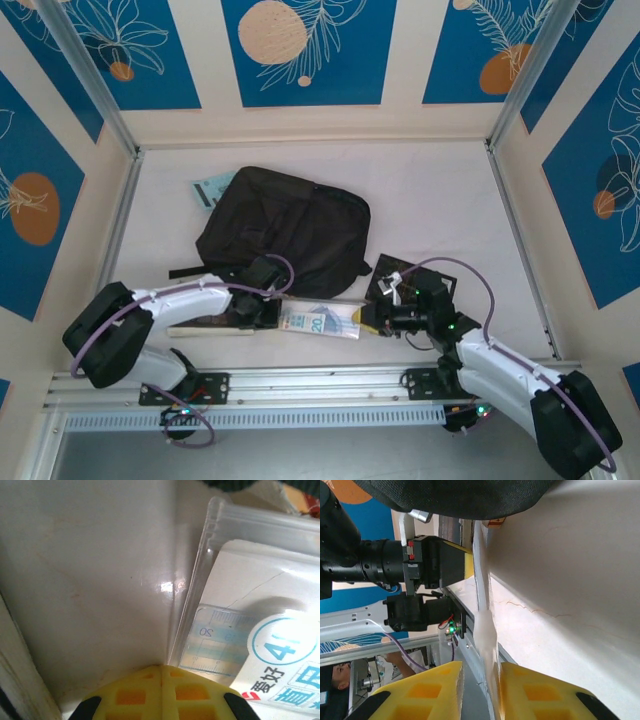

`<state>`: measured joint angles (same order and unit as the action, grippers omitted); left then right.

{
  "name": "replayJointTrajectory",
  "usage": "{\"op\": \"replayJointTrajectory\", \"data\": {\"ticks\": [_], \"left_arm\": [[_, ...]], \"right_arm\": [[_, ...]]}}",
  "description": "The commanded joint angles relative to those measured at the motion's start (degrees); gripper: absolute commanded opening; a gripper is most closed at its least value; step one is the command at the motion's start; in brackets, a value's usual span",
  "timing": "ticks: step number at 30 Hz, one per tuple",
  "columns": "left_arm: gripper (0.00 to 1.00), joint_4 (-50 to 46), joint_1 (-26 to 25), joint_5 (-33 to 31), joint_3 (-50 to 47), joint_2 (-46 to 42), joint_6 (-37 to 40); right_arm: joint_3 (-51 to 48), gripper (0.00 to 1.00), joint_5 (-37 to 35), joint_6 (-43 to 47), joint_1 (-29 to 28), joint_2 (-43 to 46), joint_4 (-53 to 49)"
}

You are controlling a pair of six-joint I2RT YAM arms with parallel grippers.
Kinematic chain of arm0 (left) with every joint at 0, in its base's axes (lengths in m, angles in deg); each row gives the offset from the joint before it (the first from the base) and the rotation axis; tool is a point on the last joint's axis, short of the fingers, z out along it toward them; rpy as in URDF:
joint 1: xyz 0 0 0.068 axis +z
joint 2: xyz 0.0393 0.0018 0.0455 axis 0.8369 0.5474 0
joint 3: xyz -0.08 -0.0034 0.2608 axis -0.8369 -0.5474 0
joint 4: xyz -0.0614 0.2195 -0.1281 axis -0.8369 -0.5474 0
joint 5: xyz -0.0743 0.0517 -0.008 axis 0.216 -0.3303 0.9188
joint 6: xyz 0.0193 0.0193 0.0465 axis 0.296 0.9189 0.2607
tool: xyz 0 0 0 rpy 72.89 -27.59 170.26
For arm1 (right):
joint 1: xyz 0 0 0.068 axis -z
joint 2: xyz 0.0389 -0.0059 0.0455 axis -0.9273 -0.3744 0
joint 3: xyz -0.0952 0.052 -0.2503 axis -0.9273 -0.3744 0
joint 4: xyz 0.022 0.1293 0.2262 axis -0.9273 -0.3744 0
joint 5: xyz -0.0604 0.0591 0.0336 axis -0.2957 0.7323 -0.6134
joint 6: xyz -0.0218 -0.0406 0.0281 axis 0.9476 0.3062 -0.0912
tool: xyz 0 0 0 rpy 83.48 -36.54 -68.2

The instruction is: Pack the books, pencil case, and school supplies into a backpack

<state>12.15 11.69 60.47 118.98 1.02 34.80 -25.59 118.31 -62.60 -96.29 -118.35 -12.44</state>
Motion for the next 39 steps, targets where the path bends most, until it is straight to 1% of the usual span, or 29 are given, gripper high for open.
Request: {"op": "replayJointTrajectory", "data": {"ticks": [1,4,7,8,9,11,13,14,15,17,19,22,24,26,29,31,33,34,38,39], "left_arm": [[0.0,19.69,-4.57,14.84,-3.51,8.42,2.12],[0.0,19.83,-4.62,14.9,-3.46,8.38,2.28],[0.0,19.74,-4.63,14.91,-3.51,8.25,2.21],[0.0,19.52,-4.63,14.73,-3.49,8.03,2.24],[0.0,19.15,-4.62,14.41,-3.46,7.7,2.24],[0.0,16.99,-4.62,12.54,-3.25,6.0,2.61],[0.0,13.33,-4.62,9.77,-2.54,3.11,3.12],[0.0,10.89,-4.62,8.19,-2.01,1.29,3.46],[0.01,8.7,-4.62,7.09,-1.2,-0.42,3.76],[0.08,3.8,-4.58,5.54,1.58,-4.26,5.3],[0.17,-1.45,-4.62,3.38,6.04,-7.23,7.66],[0.3,-10.49,-4.62,-1.8,16.53,-8.05,12.91],[0.37,-15.14,-4.62,-5.81,24.4,-6.17,16.8],[0.41,-19.07,-4.54,-10.13,32.49,-2.67,20.18],[0.51,-23.1,-3.98,-15.23,44.21,4.31,23.82],[0.57,-25.93,-3.32,-17.0,53.04,10.44,25.08],[0.61,-28.01,-3.22,-16.59,60.79,16.0,25.89],[0.64,-28.3,-3.21,-15.38,64.2,18.62,26.11],[0.76,-29.43,-3.32,-11.31,75.2,26.97,26.21],[0.77,-30.09,-3.37,-10.58,77.83,29.1,26.21]], "right_arm": [[1.43,0.29,0.23,0.91,-1.49,-2.39,3.7],[2.56,0.3,-1.4,1.47,-3.22,-5.58,4.78],[3.65,0.29,-4.13,2.04,-4.64,-8.22,5.11],[3.94,0.26,-4.95,2.19,-4.78,-8.75,4.98],[4.23,0.2,-5.93,2.36,-4.75,-8.88,3.92],[5.36,0.08,-8.6,4.24,-4.71,-7.41,-1.75],[6.68,0.02,-11.38,6.59,-4.62,-4.16,-9.34],[7.12,0.0,-12.67,7.7,-4.45,-1.83,-13.39],[7.56,0.0,-14.05,8.58,-4.34,0.49,-16.9],[8.4,0.0,-16.61,10.9,-3.67,5.13,-24.83],[8.78,0.0,-17.82,12.41,-2.95,8.02,-29.73],[7.98,0.0,-16.89,12.92,-2.25,9.0,-30.79],[7.41,0.0,-16.19,12.66,-2.23,8.64,-29.67],[7.03,0.0,-15.89,12.44,-2.23,8.41,-28.74],[7.33,0.0,-15.46,12.61,-2.31,8.39,-28.83],[7.63,0.0,-15.29,12.61,-2.32,8.51,-29.38],[7.57,0.0,-15.08,12.47,-2.46,8.88,-29.66],[7.47,0.0,-15.08,12.2,-2.55,9.27,-29.75],[6.35,0.0,-15.14,10.89,-2.67,11.66,-29.82],[6.0,0.0,-15.33,10.58,-2.67,12.45,-30.0]]}}
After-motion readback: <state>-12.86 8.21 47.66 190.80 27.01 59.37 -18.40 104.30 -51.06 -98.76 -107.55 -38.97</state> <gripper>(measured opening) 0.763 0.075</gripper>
